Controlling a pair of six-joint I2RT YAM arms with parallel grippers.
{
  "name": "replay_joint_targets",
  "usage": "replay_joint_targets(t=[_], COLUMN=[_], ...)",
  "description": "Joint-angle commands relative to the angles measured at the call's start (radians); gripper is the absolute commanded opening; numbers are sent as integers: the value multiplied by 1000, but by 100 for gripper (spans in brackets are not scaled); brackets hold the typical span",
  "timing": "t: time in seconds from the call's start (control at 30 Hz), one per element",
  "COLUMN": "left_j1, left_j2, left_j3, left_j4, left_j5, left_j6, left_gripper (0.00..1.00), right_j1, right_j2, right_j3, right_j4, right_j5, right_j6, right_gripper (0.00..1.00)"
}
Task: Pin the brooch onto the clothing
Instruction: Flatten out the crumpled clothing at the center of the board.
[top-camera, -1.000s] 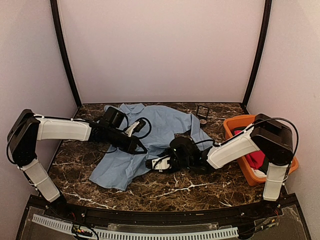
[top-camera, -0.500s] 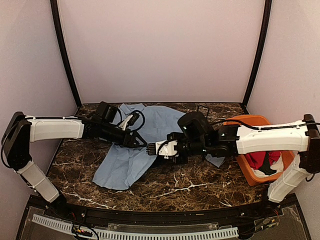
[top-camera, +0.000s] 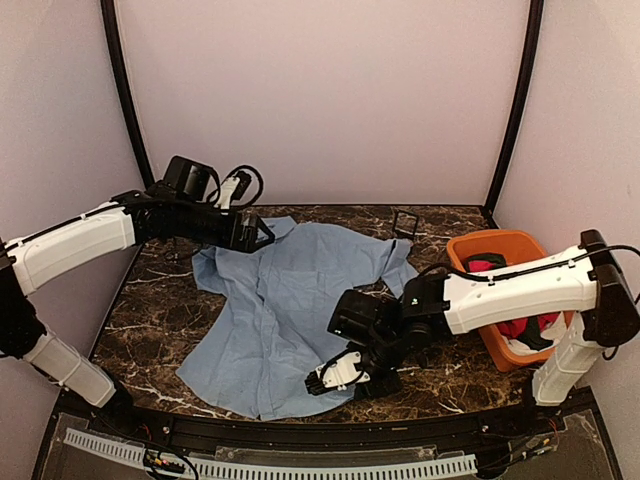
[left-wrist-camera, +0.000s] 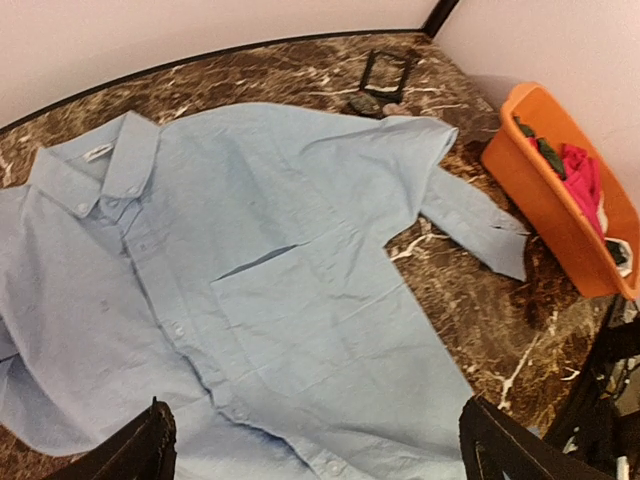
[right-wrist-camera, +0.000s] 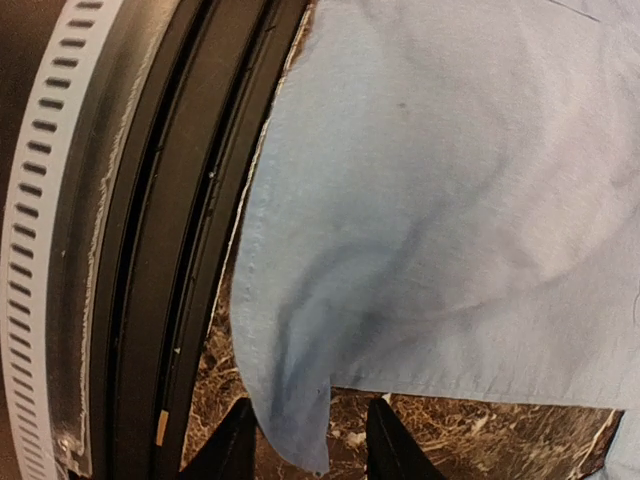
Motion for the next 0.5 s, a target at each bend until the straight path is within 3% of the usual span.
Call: replay_joint_targets(t=[0.0,0.07,0.13,0.27,0.47], left_j1=[8,8,11,68,263], left_j2=[-7,-36,-65,-98,-39], left_j3=[-9,-46,-90,-198,-304], left_j4=[-136,-166,-213,-202,-37], left_j5=[-196,-237,-298,-341,-291], left_j6=[16,10,3,-29,-200], left_gripper=[99,99,99,99,99], right_j1=[-49,-79,-115,-207,-374], right_j2=[-53,-109,-174,-272,-203], right_j3=[83,101,111,76,79], right_j4=[-61,-54,-23,179,434], right_j5=[34,3,-46,-37,-20], right_j6=[59,56,45,39,131], right_gripper=[46,60,68,73,73])
